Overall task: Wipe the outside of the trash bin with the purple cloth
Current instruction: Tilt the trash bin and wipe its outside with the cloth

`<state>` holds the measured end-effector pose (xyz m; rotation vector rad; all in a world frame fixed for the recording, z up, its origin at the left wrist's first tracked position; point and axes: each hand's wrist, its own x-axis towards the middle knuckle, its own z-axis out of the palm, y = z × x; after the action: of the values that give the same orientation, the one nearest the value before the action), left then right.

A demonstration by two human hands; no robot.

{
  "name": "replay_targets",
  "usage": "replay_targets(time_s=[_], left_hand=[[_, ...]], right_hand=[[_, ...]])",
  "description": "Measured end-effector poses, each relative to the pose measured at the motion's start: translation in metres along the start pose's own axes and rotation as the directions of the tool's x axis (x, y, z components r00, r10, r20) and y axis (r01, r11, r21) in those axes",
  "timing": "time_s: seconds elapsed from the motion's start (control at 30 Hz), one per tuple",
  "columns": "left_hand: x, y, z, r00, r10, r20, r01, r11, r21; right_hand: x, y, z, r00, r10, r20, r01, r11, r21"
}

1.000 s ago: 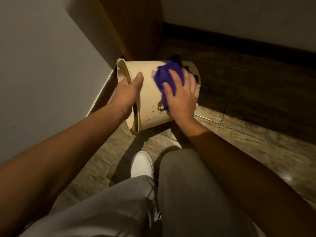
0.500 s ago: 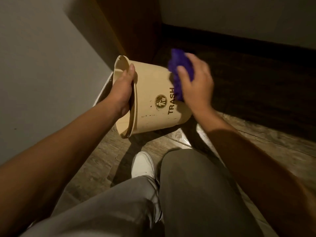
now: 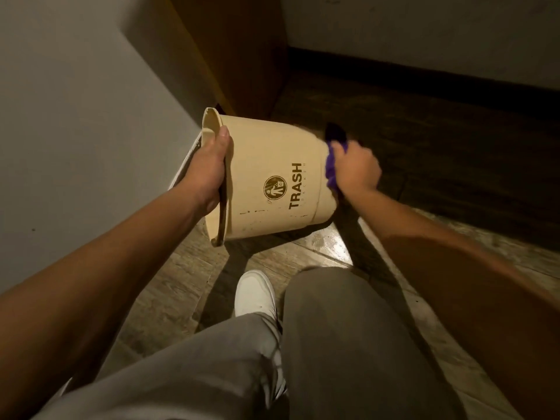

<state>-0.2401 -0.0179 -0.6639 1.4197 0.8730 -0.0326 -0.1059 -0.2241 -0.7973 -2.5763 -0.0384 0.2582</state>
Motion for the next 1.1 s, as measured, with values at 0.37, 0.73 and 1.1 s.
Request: replay_targets(time_s=[0.37, 0.73, 1.1], left_hand=[[-0.02, -0.001, 0.019, 0.947, 0.107, 0.304, -0.277, 0.755, 0.595], [-0.019, -0.008, 0.011, 0.975, 0.057, 0.216, -0.141, 0.906, 0.4], [-0.008, 0.011, 0.022, 0.984, 0.084, 0.159, -0.148, 0.881, 0.45]], right_hand=[[-0.013, -0.045, -0.081, 0.994, -0.091, -0.063, 0.11, 0.876, 0.47], [-0.068, -0.042, 0.001, 0.962, -0.239, -0.133, 0.264, 0.938, 0.226], [-0.025, 0.017, -0.036, 0.992, -0.006, -0.124, 0.04, 0.961, 0.273]])
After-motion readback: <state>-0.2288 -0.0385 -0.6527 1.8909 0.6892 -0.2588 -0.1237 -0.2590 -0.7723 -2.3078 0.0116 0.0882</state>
